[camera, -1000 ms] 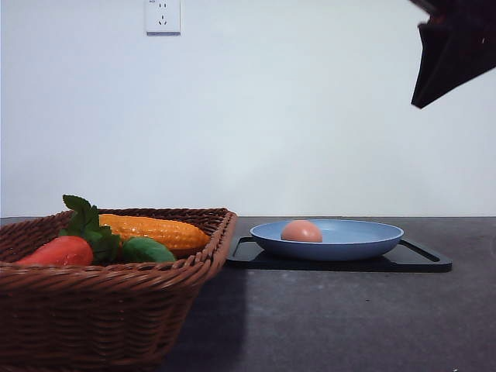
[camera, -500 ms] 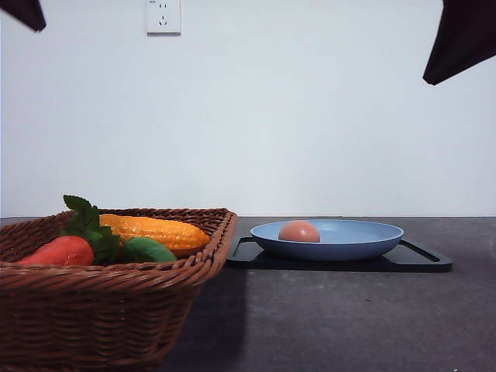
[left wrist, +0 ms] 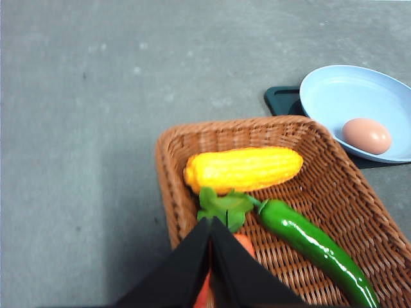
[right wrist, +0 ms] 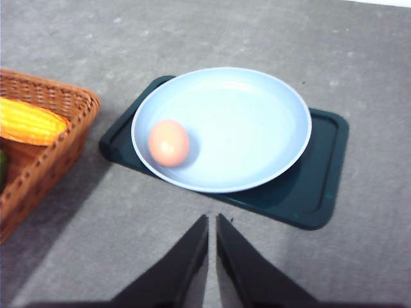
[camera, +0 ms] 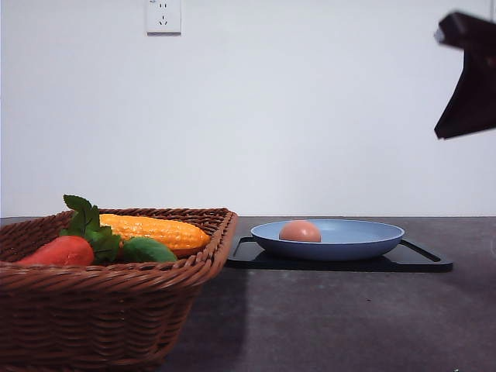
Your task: Transfer egg from basket to plate and serve
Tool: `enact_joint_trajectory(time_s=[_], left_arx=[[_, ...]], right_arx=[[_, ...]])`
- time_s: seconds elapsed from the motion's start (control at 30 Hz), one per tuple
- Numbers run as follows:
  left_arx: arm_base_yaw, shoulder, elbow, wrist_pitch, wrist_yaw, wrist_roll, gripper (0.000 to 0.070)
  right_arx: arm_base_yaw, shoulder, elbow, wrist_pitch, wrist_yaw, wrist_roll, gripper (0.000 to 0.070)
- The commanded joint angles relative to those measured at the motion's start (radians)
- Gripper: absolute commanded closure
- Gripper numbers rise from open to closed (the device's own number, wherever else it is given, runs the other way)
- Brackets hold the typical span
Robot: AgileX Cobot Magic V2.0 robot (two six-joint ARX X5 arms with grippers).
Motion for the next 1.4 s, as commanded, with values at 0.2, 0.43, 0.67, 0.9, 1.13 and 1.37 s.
enact_joint_trajectory(time_s=[0.2, 0.43, 0.67, 0.9, 1.13, 1.37], left_arx=[[-0.006, 0.013, 0.012, 0.032, -0.002, -0.022, 0.0700], [-0.006, 0.013, 0.012, 0.046, -0.002, -0.022, 0.0700], [-0.006, -0.005, 0.012, 0.040, -0.002, -0.022, 0.0700], [0.080, -0.201, -0.003, 0.040, -0.009, 0.161, 0.0700], [0.296, -0.371, -0.070, 0.045, -0.005, 0.162, 0.0700], [0.445, -0.500, -0.217, 0.048, 0.021, 0.146, 0.0700]], right_arx=[[0.006, 0.004, 0.004, 0.021, 0.005, 0.015, 0.0700], [0.006, 0.005, 0.004, 0.021, 0.005, 0.015, 0.0700], [0.006, 0.004, 0.004, 0.021, 0.005, 0.015, 0.0700], [0.006, 0.004, 0.004, 0.021, 0.005, 0.015, 0.0700], [0.006, 0.004, 0.004, 0.021, 0.005, 0.015, 0.0700], [0.006, 0.004, 0.004, 0.021, 0.005, 0.015, 0.0700]])
